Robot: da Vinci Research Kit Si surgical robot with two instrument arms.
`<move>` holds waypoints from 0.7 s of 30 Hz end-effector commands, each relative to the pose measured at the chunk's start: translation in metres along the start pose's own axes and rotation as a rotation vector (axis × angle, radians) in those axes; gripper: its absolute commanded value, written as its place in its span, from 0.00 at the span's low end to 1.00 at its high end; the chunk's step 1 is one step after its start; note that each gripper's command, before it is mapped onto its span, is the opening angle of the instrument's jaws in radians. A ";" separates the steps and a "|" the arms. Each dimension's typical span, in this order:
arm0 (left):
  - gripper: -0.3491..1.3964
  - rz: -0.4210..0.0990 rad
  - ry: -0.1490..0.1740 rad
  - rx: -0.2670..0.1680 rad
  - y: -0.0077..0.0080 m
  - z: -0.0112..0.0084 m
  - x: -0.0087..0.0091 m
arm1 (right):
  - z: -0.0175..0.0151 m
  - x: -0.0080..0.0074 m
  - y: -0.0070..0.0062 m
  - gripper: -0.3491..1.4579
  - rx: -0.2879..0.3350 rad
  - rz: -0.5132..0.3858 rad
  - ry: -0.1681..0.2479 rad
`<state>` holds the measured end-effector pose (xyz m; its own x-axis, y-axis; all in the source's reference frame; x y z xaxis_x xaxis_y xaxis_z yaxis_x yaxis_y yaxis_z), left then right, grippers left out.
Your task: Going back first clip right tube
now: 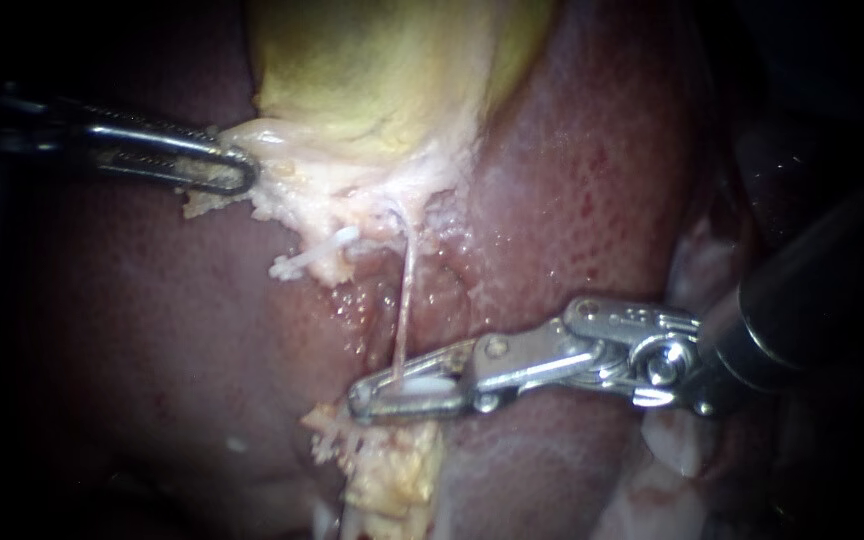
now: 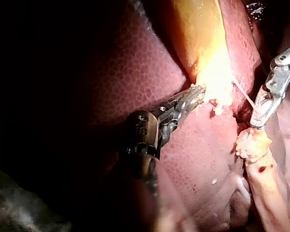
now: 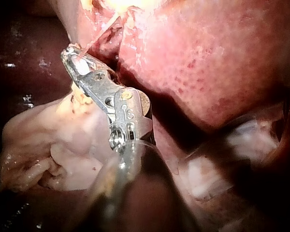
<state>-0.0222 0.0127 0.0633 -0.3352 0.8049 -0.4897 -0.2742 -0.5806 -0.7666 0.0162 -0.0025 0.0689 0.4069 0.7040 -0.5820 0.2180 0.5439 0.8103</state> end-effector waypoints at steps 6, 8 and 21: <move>0.00 0.000 0.000 0.000 0.0000 0.0000 0.0000 | 0.0006 0.0002 0.0004 0.28 -0.014 0.000 0.007; 0.00 0.000 0.000 0.000 0.0000 0.0000 0.0000 | 0.0009 0.0000 0.0006 0.36 -0.017 -0.013 0.007; 0.00 0.000 0.000 0.000 0.0003 -0.0001 0.0000 | 0.0020 -0.0007 0.0030 0.47 -0.182 -0.144 0.074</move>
<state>-0.0222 0.0125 0.0631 -0.3352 0.8050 -0.4896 -0.2733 -0.5803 -0.7671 0.0181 -0.0020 0.0721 0.3113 0.6381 -0.7043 0.0910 0.7177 0.6904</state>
